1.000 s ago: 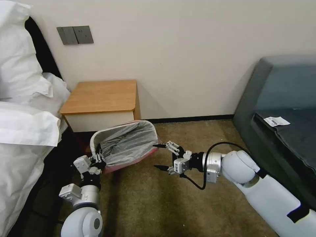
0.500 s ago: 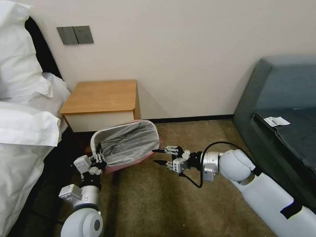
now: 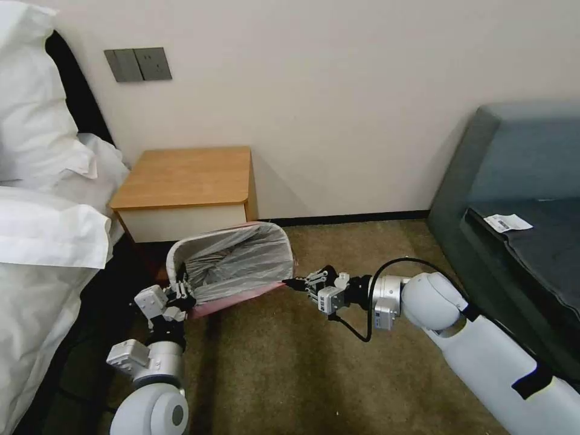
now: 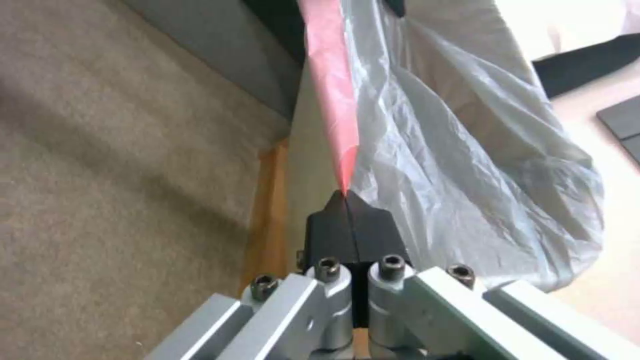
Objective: Pick up the garbage bag from the table and place it over the trash can.
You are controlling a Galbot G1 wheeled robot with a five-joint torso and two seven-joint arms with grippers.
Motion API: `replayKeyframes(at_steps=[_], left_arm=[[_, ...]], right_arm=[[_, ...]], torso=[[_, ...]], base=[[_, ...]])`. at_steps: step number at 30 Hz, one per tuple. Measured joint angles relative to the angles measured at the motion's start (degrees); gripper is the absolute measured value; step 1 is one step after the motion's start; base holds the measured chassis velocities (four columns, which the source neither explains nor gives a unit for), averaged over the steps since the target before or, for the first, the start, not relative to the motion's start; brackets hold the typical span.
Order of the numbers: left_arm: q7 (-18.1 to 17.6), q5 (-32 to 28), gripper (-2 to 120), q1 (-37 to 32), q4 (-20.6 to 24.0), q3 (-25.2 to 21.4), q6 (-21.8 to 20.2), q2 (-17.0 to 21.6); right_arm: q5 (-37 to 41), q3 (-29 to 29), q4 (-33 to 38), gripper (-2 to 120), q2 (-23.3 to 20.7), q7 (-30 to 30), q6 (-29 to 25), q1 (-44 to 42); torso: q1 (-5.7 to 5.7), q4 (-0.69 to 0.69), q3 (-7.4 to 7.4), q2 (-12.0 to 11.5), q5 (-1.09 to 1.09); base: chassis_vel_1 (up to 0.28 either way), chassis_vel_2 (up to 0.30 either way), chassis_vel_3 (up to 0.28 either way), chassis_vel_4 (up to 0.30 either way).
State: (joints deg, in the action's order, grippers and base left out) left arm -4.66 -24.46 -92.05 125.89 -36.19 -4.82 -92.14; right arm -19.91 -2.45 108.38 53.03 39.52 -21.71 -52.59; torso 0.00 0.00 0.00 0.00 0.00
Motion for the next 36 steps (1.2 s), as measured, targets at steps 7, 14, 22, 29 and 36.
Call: replayKeyframes(at_steps=[7, 14, 22, 29, 36], left_arm=[[-0.31, -1.16, 7, 0.46, -0.18, -0.33, -0.15, 0.00], [-0.40, -2.99, 7, 0.36, 0.40, -0.13, -0.66, 0.00], [-1.00, -7.38, 7, -0.39, 3.21, 0.21, -2.26, 0.01], [-1.73, -10.66, 7, -1.47, 5.45, 0.45, -3.64, 0.01], [-2.34, -13.81, 7, -2.33, 7.29, 1.06, -4.84, 0.00]], right_arm=[[-0.26, 0.13, 0.21, 0, 0.75, -0.30, -0.42, -0.63], [-0.60, 0.00, -0.37, 0, 1.13, -0.35, -0.85, -1.23], [-0.93, -1.18, -3.88, 0, 1.52, -1.03, -1.97, -1.72], [-1.28, -1.74, -6.77, 0, 2.40, -1.76, -2.44, -1.31], [-1.60, -1.72, -8.16, 0, 2.90, -2.39, -2.71, -1.13]], torso=[[0.00, 0.00, 0.00, 0.00, 0.00], [0.00, 0.00, 0.00, 0.00, 0.00], [0.00, 0.00, 0.00, 0.00, 0.00], [0.00, 0.01, 0.00, 0.00, 0.00], [0.00, 0.00, 0.00, 0.00, 0.01]], base=[[0.000, 0.000, 0.000, 0.000], [0.000, 0.000, 0.000, 0.000], [0.000, 0.000, 0.000, 0.000], [0.000, 0.000, 0.000, 0.000], [0.000, 0.000, 0.000, 0.000]])
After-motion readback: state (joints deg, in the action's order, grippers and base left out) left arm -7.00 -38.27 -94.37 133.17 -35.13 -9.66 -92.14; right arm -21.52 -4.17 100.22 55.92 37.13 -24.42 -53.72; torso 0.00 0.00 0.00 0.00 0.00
